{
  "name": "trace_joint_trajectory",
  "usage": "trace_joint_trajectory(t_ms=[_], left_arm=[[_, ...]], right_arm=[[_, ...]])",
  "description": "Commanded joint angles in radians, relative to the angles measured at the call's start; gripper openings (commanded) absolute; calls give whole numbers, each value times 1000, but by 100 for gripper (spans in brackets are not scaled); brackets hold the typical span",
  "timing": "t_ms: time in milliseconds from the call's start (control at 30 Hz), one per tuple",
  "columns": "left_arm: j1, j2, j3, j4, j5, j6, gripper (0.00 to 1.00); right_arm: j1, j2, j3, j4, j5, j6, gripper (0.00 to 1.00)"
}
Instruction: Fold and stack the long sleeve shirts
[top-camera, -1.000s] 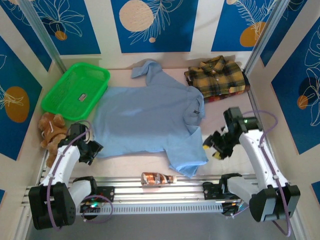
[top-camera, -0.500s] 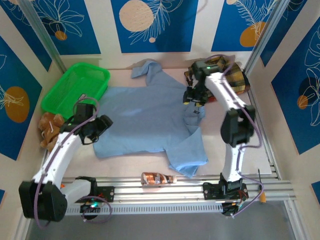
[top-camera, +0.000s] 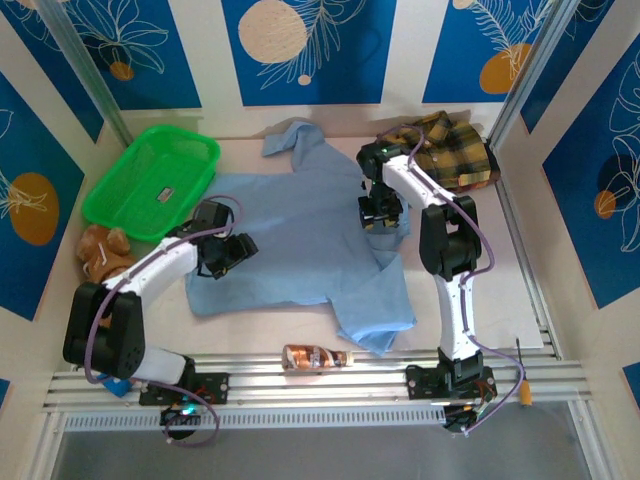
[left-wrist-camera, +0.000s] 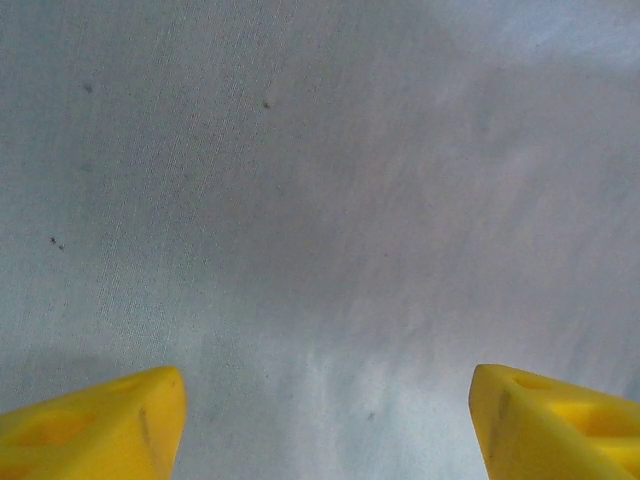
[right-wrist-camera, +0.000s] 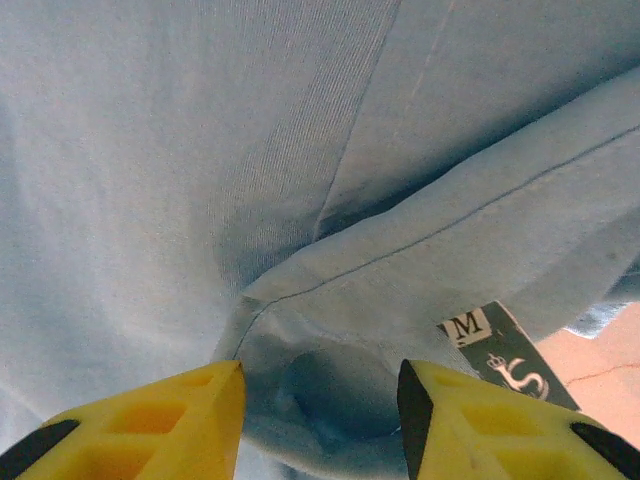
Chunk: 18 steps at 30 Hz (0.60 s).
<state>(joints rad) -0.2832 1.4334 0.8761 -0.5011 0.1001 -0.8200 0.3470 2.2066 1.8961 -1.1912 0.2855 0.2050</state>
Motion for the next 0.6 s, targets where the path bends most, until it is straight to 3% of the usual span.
trace_joint_trajectory(t_ms=[0, 567], left_arm=[[-4, 29, 4, 19, 6, 8, 75], [-5, 75, -26, 30, -11, 5, 75]], right_arm=[[22, -54, -35, 16, -13, -34, 45], [86, -40, -49, 17, 4, -66, 43]])
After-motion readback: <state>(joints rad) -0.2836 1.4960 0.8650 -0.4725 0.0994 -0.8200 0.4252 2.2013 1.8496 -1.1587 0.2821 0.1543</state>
